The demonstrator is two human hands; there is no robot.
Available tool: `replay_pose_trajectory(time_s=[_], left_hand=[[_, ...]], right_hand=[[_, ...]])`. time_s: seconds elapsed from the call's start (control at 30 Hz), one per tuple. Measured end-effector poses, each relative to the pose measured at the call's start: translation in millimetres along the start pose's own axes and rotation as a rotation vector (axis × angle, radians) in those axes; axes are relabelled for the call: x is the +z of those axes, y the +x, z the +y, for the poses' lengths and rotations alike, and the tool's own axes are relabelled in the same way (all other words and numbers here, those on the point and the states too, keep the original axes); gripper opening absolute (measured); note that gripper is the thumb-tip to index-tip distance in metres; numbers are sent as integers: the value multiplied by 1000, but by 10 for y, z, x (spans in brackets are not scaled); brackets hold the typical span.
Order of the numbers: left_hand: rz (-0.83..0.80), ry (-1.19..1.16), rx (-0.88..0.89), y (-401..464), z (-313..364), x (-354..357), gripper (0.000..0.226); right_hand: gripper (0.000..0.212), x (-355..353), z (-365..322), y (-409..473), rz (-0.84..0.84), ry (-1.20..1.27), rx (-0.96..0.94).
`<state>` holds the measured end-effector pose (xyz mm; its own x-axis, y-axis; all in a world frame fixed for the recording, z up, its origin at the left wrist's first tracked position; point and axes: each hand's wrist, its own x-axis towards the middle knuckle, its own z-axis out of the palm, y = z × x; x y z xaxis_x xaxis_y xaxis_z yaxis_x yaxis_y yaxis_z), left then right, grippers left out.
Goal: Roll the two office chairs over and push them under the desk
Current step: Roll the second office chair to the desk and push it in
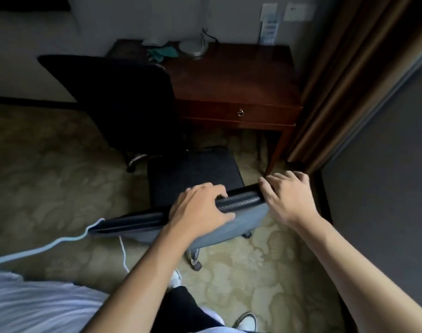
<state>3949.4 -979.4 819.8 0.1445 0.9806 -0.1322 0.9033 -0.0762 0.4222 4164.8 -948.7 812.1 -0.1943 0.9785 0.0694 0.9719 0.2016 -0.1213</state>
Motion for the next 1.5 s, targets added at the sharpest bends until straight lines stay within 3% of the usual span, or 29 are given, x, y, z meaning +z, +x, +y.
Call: replay_pose_trajectory(time_s=[0.5,0.63,0.93,1.2,1.5], left_hand=[[-61,198,91,-741,-67,-98,47],[-73,233,126,-768,-3,-74,49],[8,267,115,-851,-127,-109,73],[33,282,158,-1009,-291,-149,54],[72,298,236,-607,-258,-273,49]], right_hand=[[59,-65,-318,-1080,-34,85,-93],[52,-88,-245,-1148,-55,100,-77],[45,-183,-197,-1129,-83,155,-71],[44,-255,-429,-1335,-82,53,-91],[53,-241,-309,-960,-66,79,-93]])
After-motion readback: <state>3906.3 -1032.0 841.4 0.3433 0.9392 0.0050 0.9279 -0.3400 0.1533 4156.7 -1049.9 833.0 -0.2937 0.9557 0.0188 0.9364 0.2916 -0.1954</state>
